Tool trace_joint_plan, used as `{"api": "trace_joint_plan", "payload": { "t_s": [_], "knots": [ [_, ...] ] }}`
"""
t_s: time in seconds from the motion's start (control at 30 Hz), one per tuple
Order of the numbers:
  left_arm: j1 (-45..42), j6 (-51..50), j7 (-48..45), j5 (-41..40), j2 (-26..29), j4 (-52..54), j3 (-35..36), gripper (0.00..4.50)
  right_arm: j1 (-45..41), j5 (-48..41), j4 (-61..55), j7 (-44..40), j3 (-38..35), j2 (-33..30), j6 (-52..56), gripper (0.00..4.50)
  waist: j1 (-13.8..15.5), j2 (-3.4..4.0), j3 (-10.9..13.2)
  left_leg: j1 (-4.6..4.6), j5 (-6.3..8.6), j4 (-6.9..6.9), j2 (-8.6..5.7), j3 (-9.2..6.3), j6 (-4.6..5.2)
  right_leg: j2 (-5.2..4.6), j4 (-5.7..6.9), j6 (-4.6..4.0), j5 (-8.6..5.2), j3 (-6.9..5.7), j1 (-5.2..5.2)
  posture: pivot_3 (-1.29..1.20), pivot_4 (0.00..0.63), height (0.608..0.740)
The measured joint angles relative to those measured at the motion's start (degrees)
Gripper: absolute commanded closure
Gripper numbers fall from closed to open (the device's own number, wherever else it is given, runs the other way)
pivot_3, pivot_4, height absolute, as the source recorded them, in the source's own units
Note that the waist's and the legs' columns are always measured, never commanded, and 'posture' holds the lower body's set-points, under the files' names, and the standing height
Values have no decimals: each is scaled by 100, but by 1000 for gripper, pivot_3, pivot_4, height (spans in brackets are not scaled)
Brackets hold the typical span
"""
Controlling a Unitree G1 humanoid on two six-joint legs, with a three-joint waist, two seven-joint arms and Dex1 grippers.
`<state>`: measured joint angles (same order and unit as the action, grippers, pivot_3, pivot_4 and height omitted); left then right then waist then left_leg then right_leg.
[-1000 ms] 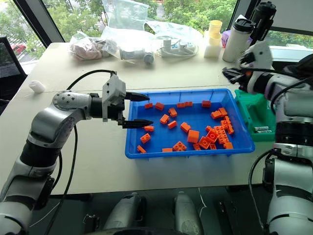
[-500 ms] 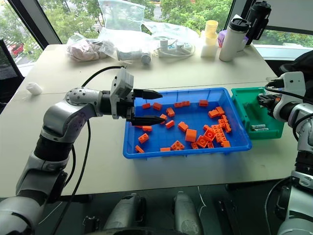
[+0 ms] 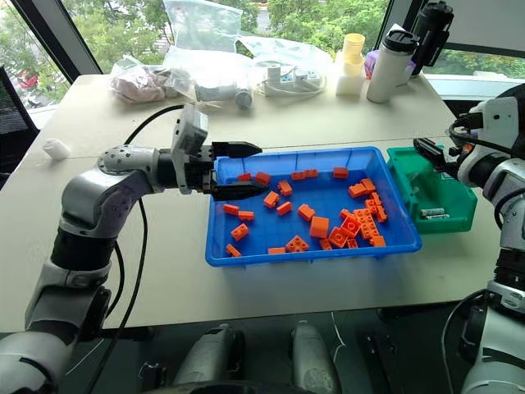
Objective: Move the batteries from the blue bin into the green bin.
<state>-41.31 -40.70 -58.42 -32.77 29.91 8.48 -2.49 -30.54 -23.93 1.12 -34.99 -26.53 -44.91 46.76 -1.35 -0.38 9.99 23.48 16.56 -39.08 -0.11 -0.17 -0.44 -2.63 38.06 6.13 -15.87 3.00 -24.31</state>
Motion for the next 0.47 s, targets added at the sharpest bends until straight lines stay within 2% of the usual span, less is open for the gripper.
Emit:
{"api": "trace_joint_plan", "payload": {
  "t_s": [0.07,0.17,0.27,0.47],
  "knots": [
    [334,-408,131,-303,475,287,535,0,646,-621,-944,-514,-72,135,18,504,21,-1,0,1,1,7,7,-20,2,3,4,0,0,-7,0,0,150,740],
    [853,-835,230,-575,1042,779,997,0,1306,-1136,-1474,-886,-117,135,219,504,78,-1,1,2,1,3,-7,-18,2,-13,-1,0,0,-9,8,0,150,740],
    [1786,-1267,262,-861,1648,1344,1454,0,1845,-1620,-1698,-1049,-593,42,530,504,87,-3,2,0,1,-6,-17,-14,2,-32,-16,0,0,-10,28,0,150,740],
    [2630,-1622,620,-1283,1867,1951,2051,0,2464,-2218,-1832,-1089,-1366,-82,821,504,68,-5,2,-51,4,5,-16,-26,4,-43,-47,-1,-1,-19,95,0,150,740]
  ]
}}
